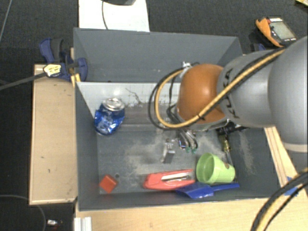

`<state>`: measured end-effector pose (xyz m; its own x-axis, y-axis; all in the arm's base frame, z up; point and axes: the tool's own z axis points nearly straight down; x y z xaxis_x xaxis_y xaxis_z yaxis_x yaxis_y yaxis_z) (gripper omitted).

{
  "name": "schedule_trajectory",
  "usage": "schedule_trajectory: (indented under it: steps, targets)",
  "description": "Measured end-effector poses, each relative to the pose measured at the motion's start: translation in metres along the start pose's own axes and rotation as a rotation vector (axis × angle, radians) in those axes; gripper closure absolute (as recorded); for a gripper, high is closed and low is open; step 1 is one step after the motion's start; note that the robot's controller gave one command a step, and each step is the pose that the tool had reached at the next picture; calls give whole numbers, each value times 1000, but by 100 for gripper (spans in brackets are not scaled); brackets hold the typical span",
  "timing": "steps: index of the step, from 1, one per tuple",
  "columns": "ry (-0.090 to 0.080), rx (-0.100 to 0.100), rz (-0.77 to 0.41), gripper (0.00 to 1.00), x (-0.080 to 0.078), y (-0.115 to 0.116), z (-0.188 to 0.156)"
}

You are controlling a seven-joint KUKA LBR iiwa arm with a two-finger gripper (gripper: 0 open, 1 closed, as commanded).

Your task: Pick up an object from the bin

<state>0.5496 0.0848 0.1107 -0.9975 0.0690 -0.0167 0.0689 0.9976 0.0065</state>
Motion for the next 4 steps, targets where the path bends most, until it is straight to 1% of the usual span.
schedule_trajectory:
  steps: [1,2,3,4]
  targets:
    - [-2,1,21,0,-32,-79,5]
    - [1,3,36,100,-43,-108,8]
    - [1,2,36,100,-43,-108,8]
    - [-2,2,44,100,-39,-79,26]
